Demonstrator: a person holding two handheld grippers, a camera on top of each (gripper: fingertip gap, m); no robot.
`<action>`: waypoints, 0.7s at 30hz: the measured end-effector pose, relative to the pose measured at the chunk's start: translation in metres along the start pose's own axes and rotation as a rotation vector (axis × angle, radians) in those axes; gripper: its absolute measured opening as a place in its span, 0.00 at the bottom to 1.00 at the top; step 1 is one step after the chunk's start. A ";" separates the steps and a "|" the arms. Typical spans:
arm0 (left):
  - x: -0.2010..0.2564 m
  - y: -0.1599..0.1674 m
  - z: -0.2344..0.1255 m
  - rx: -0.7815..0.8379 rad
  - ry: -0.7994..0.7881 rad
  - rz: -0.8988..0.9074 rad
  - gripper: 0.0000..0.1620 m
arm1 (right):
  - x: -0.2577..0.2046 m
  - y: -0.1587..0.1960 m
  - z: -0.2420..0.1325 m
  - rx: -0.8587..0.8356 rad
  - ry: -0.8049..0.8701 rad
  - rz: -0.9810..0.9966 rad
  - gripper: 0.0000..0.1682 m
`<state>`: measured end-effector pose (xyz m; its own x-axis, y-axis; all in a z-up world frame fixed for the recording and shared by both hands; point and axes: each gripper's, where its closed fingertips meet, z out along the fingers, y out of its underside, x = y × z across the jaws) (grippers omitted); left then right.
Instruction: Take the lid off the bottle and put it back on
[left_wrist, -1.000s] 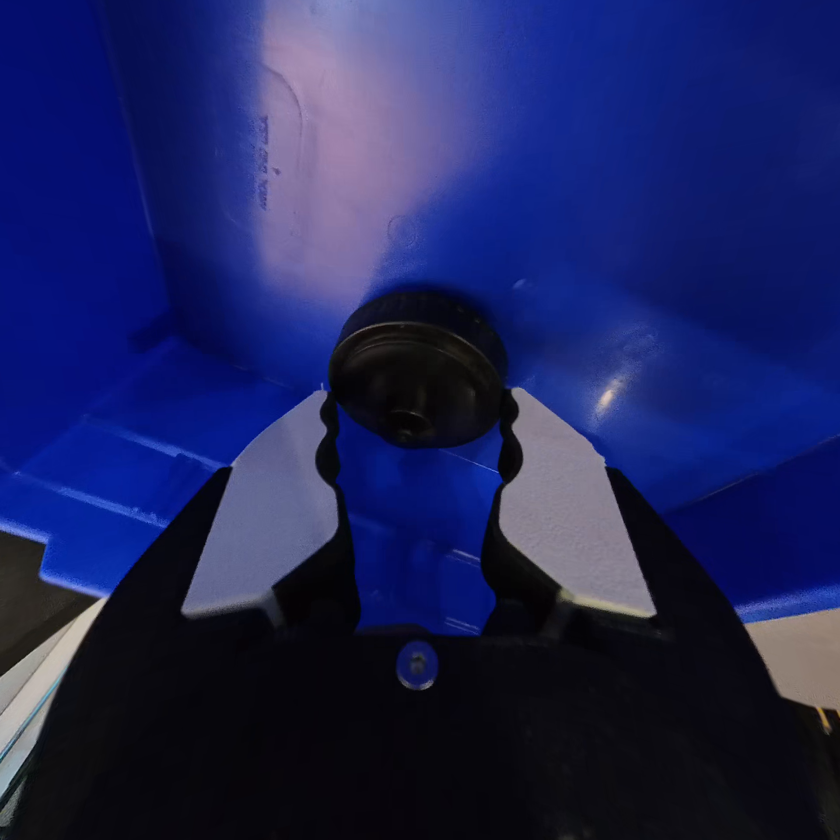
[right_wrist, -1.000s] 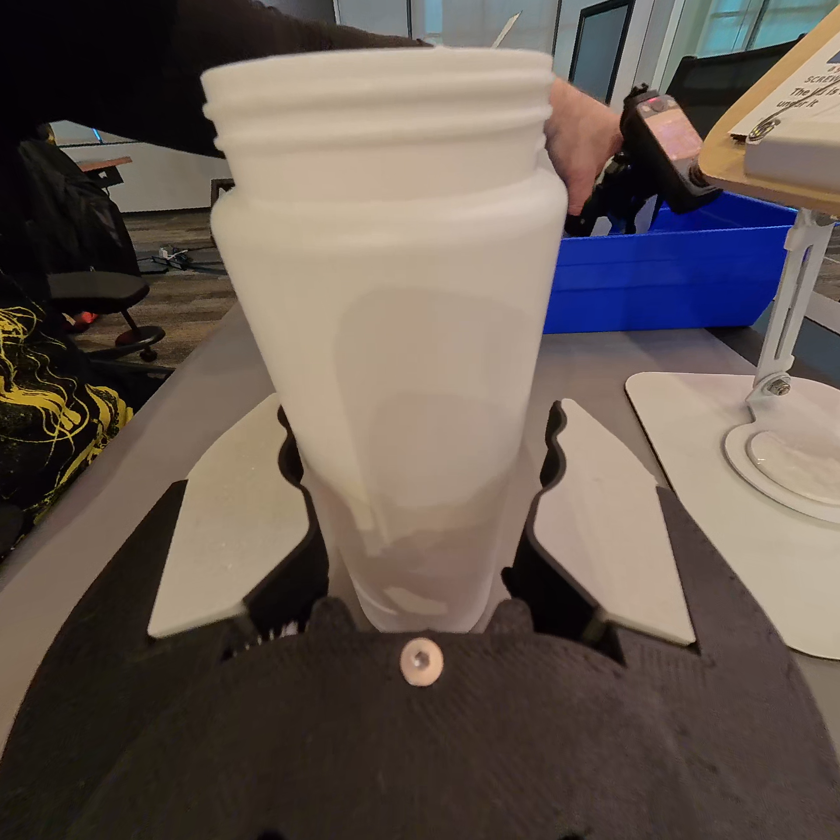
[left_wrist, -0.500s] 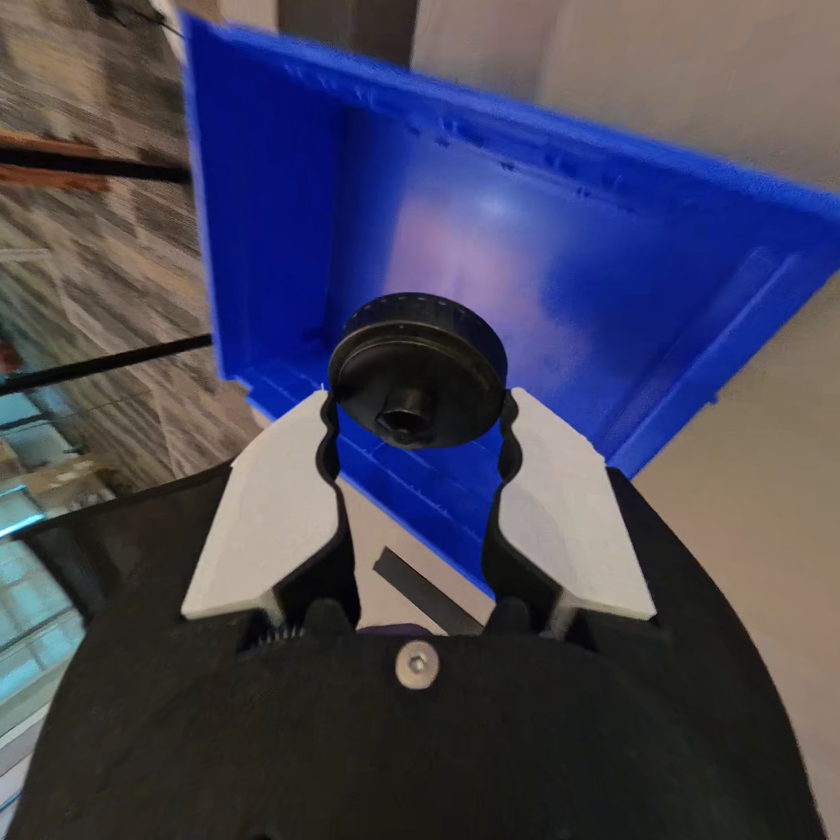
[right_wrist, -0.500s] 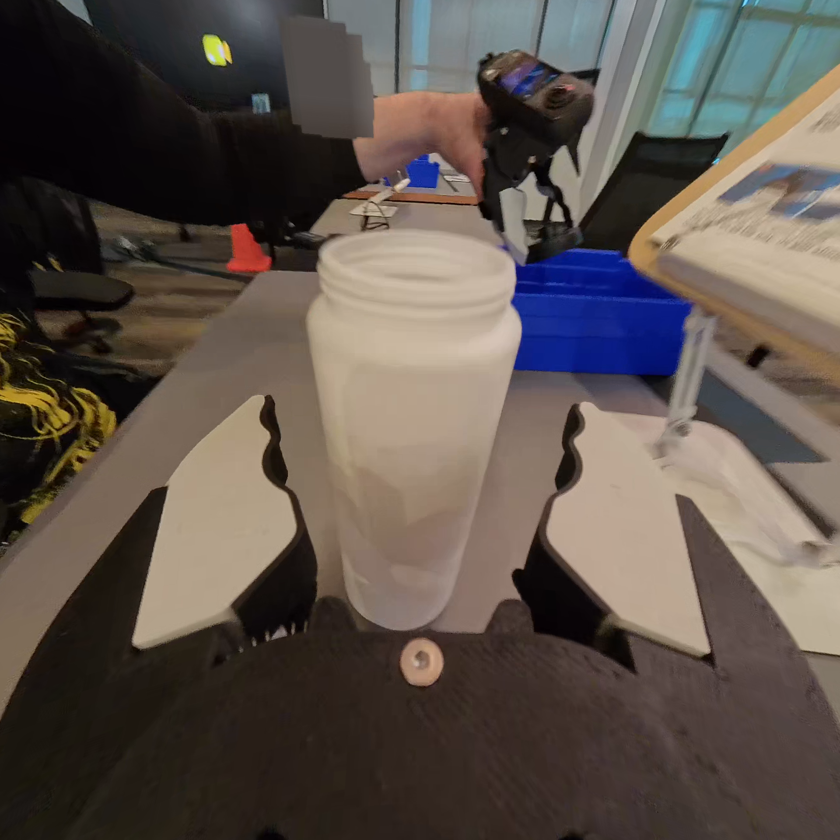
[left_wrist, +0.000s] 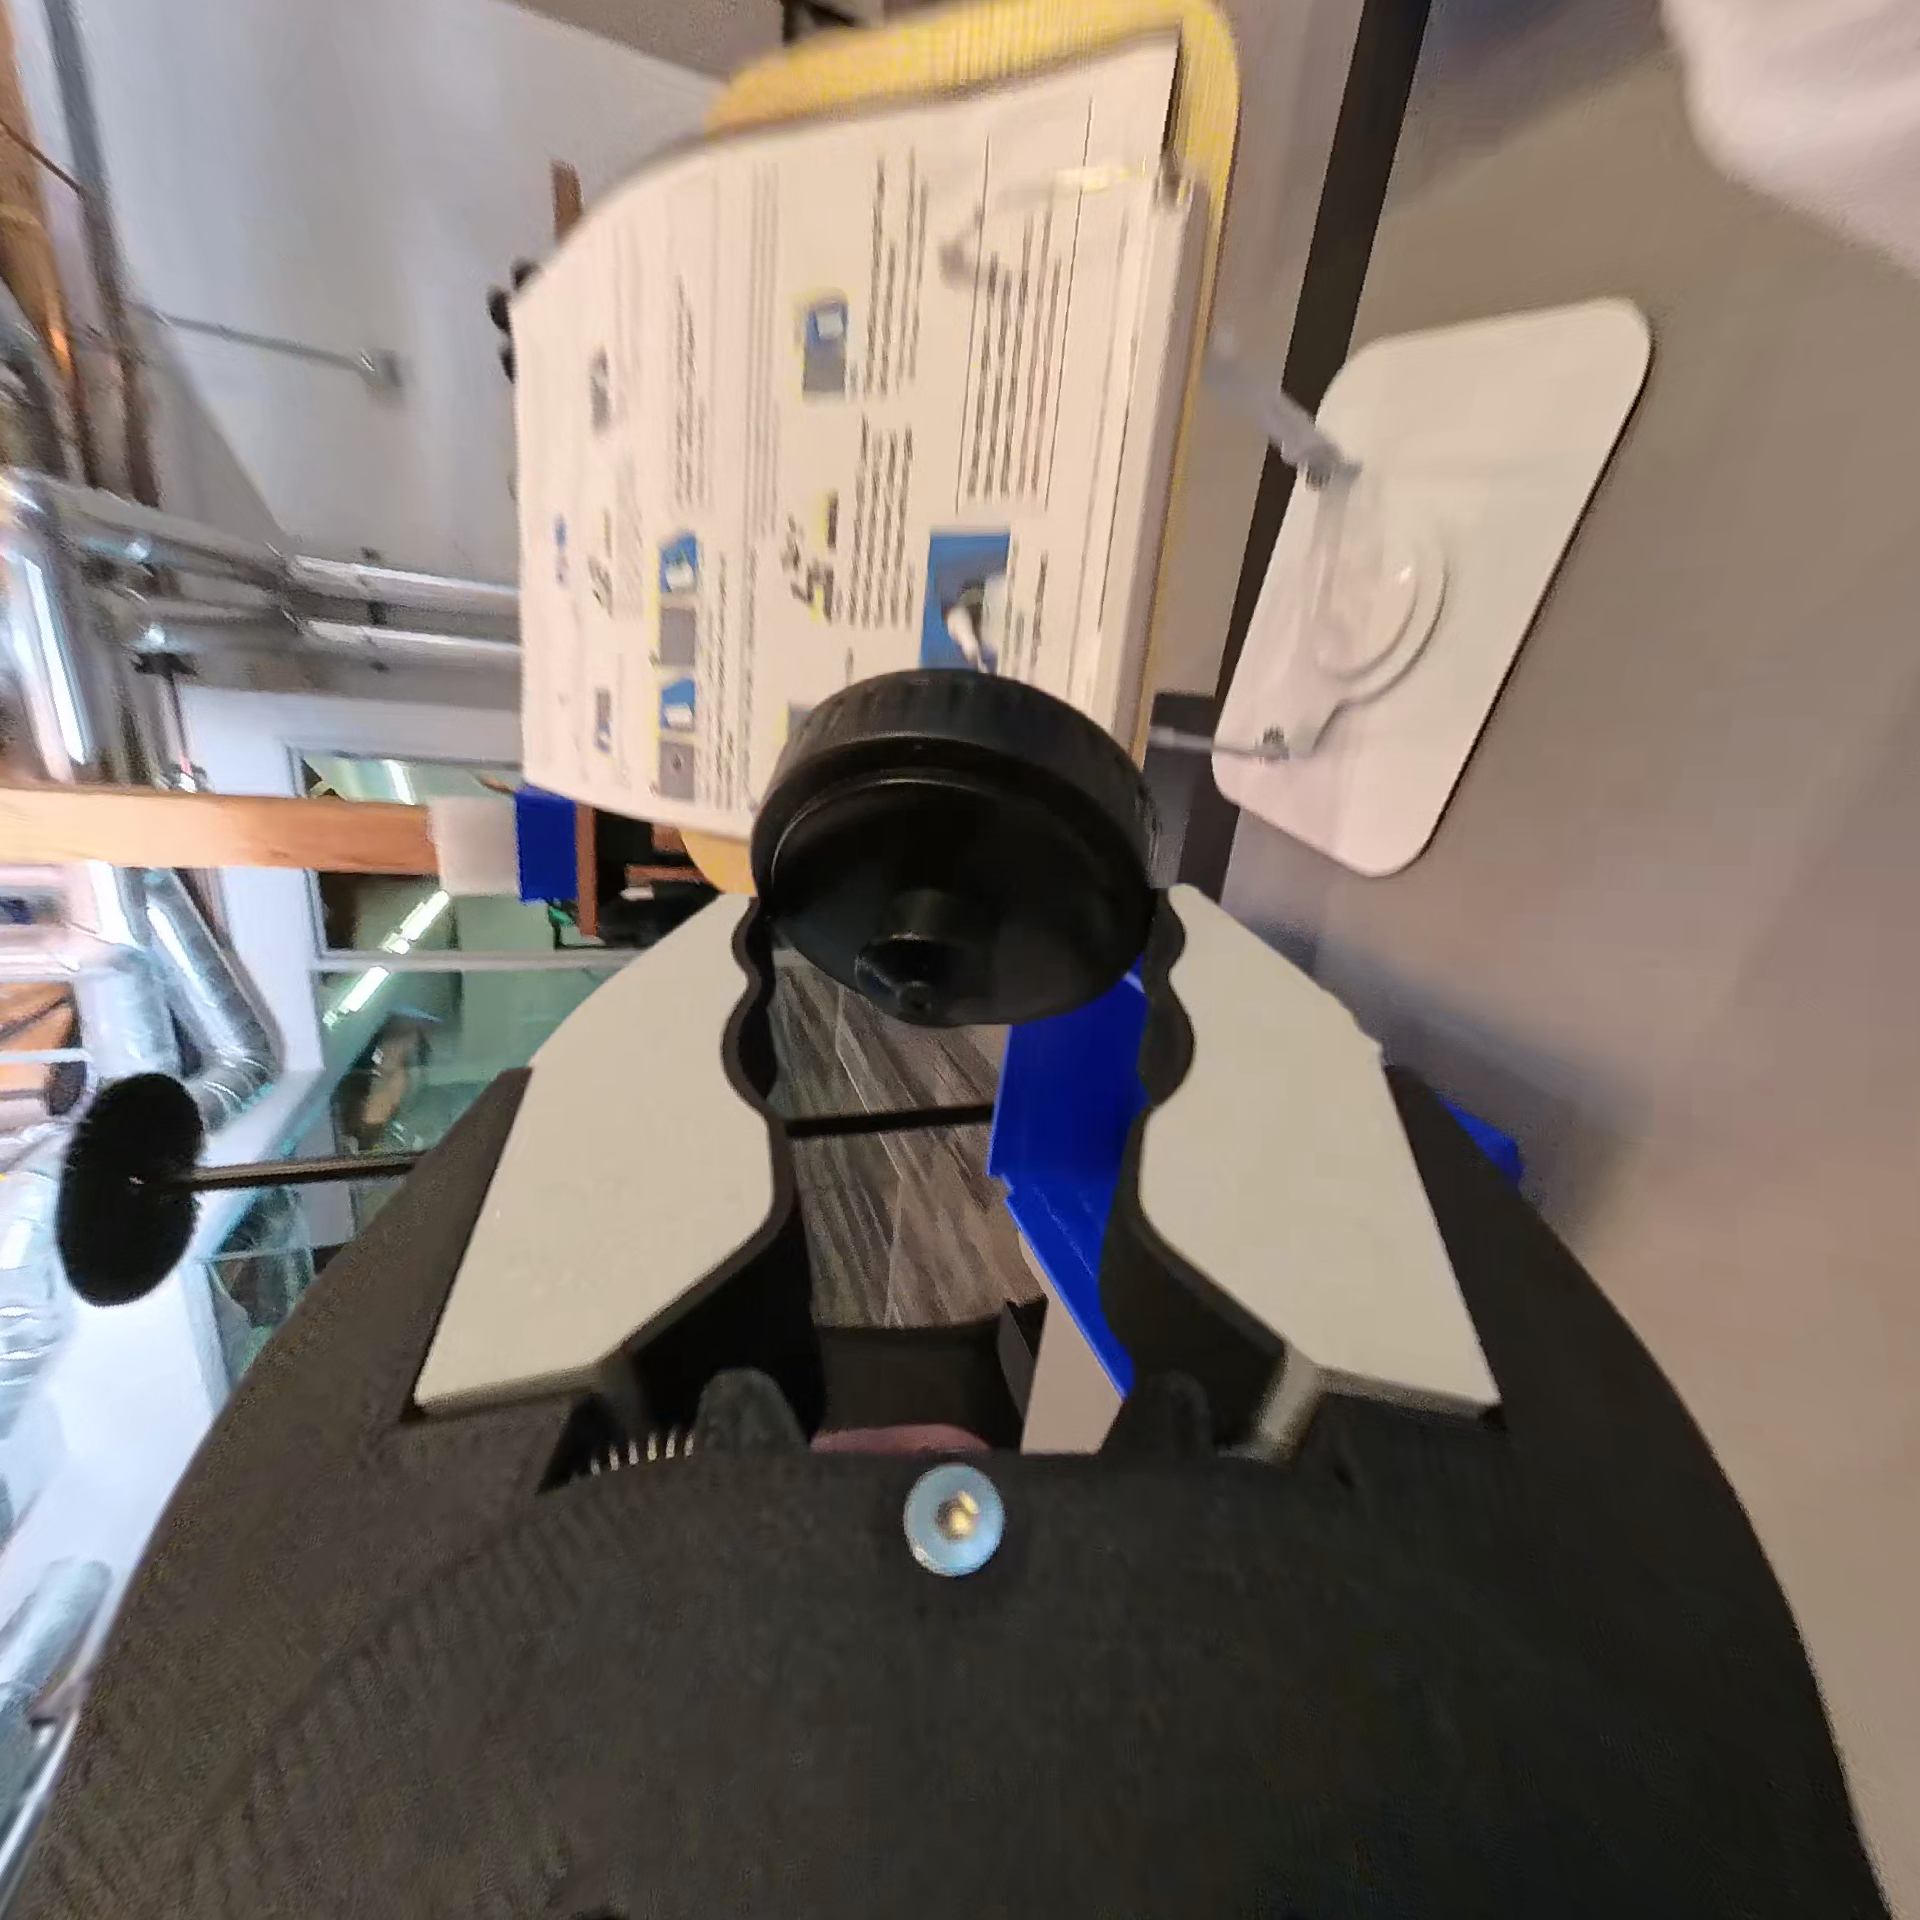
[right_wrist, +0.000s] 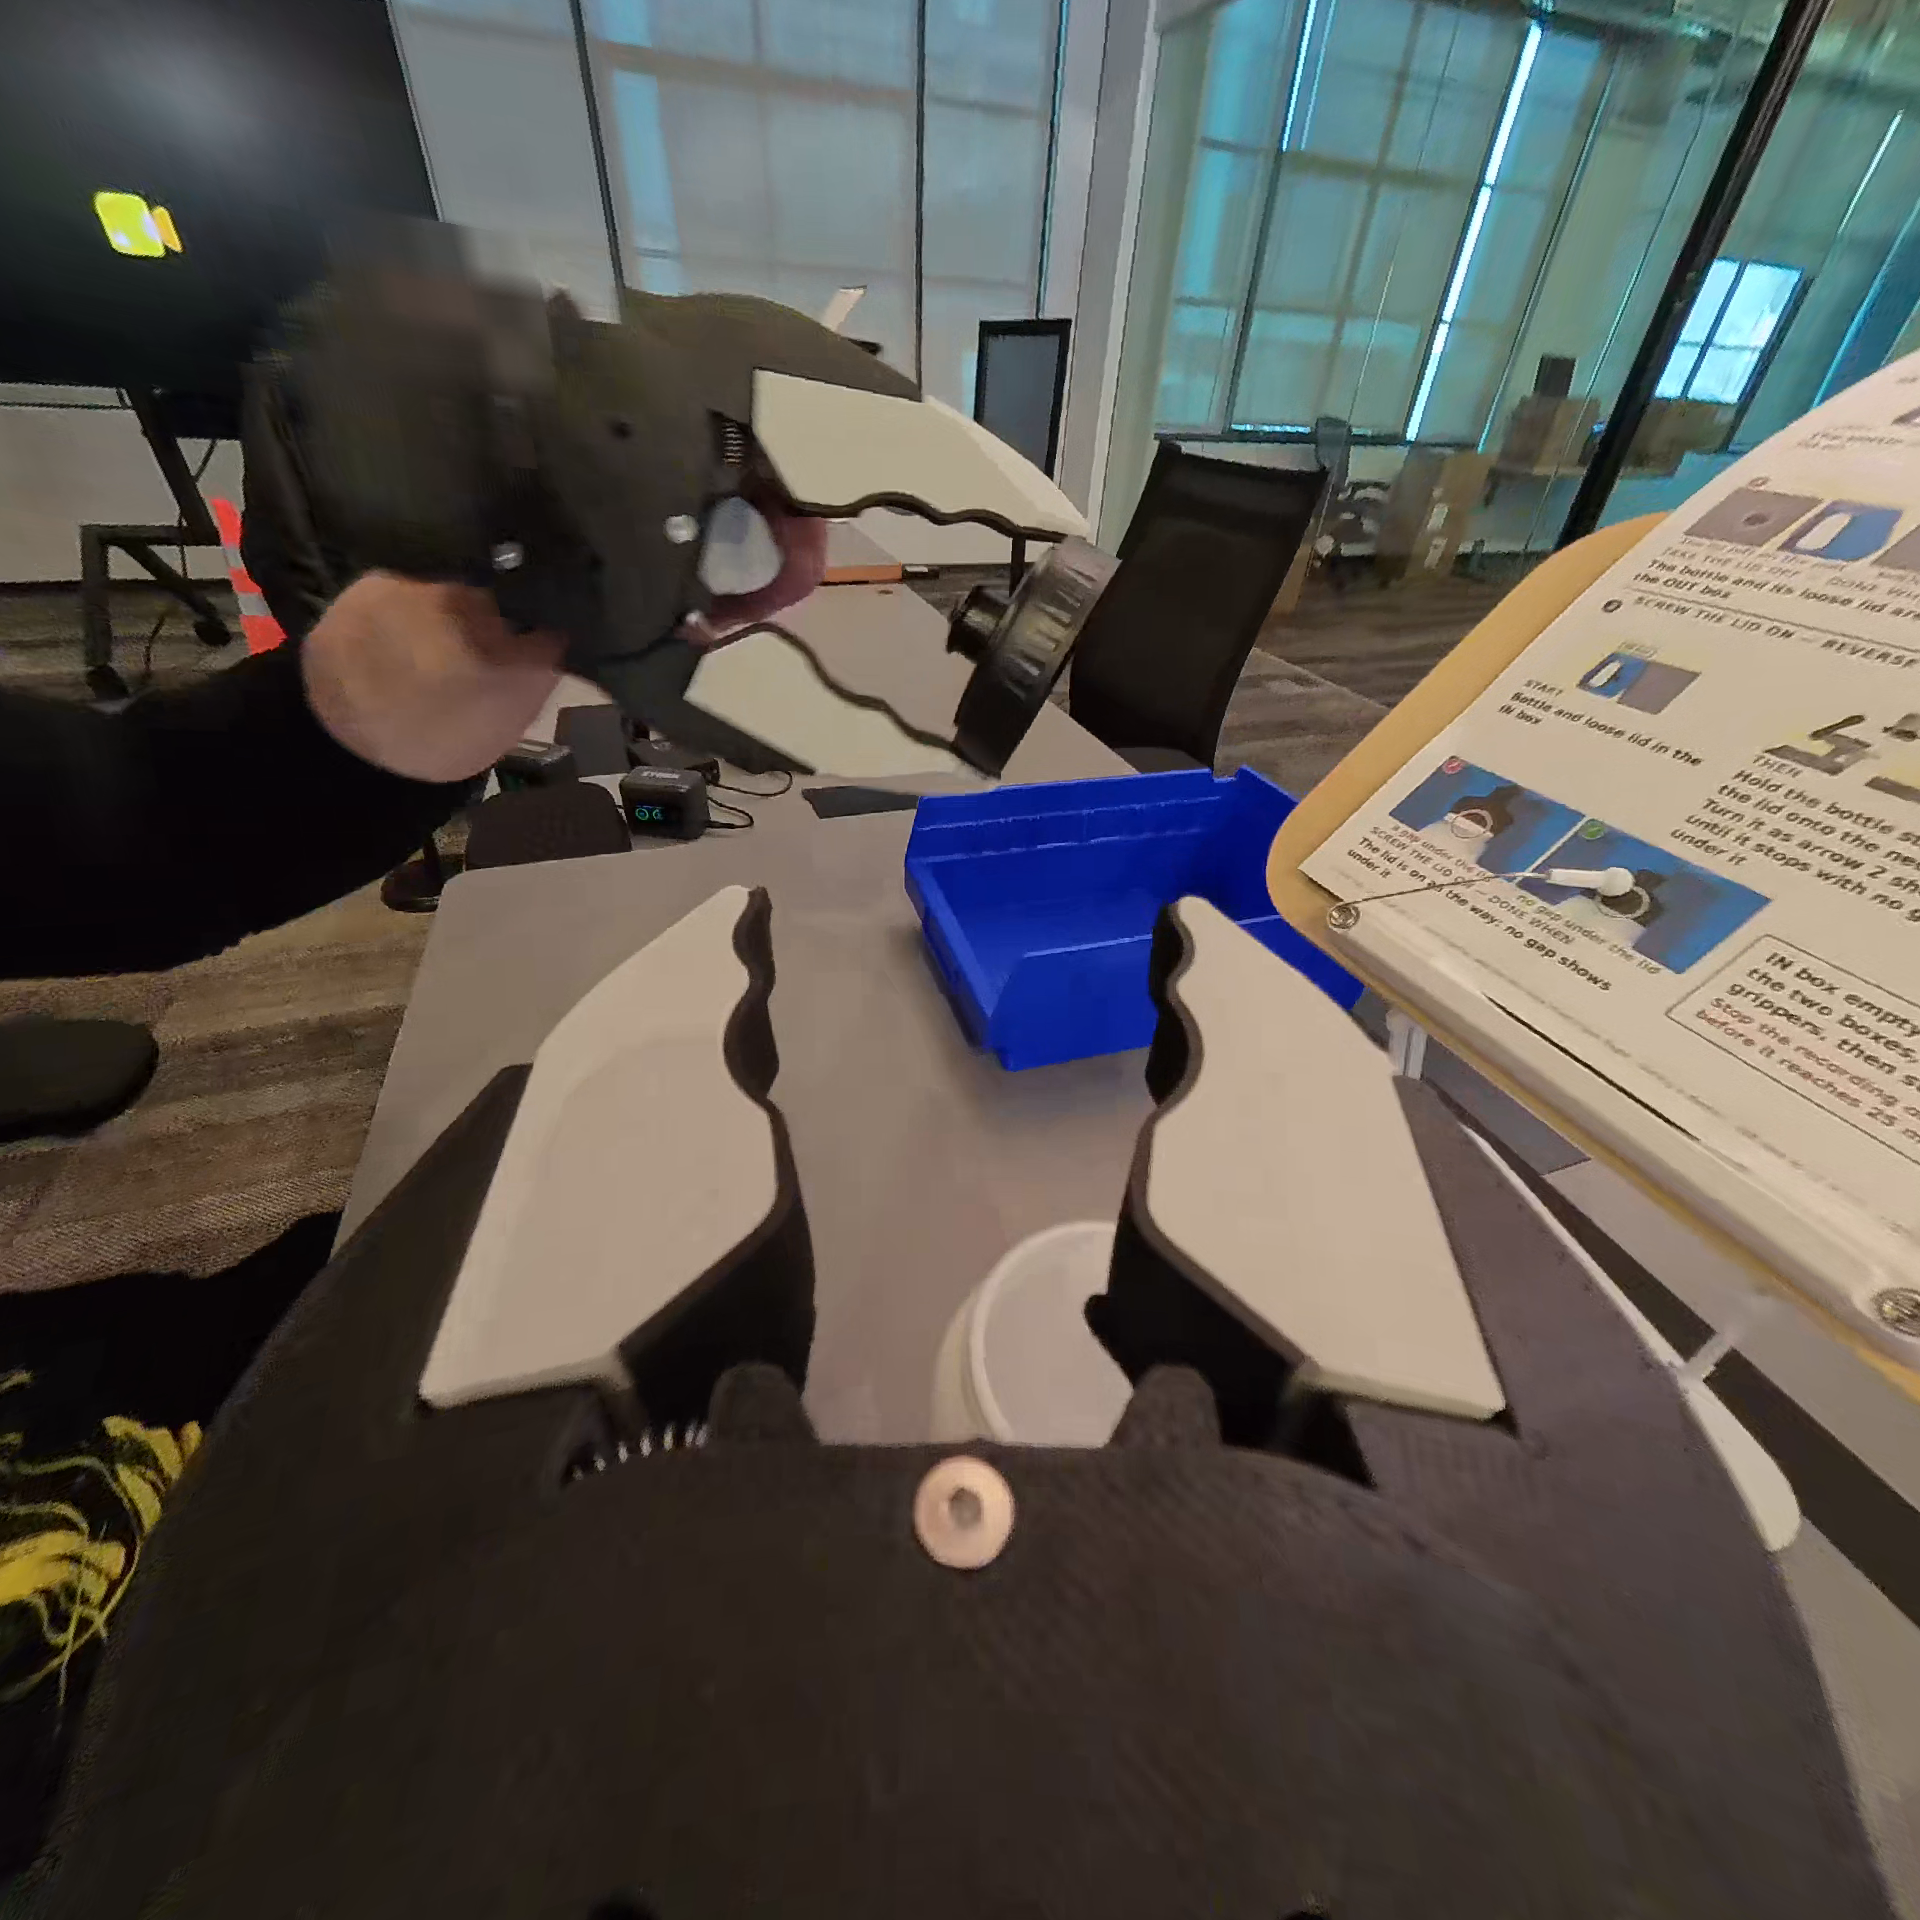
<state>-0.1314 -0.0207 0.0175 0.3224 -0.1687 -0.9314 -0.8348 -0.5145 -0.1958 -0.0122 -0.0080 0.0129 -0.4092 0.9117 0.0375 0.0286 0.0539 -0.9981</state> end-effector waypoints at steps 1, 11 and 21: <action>0.001 -0.015 -0.004 0.024 -0.012 0.009 0.42 | 0.002 -0.001 0.005 -0.010 0.006 0.013 0.42; 0.022 -0.096 -0.016 0.156 -0.043 0.108 0.42 | -0.005 -0.014 0.013 -0.020 -0.082 0.091 0.18; 0.008 -0.125 -0.042 0.404 0.023 -0.100 0.60 | -0.017 -0.041 -0.024 0.176 -0.375 0.292 0.14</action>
<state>-0.0062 0.0071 0.0477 0.4167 -0.1561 -0.8955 -0.9055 -0.1585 -0.3937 0.0151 -0.0160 0.0543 -0.7072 0.6677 -0.2325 0.0501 -0.2808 -0.9585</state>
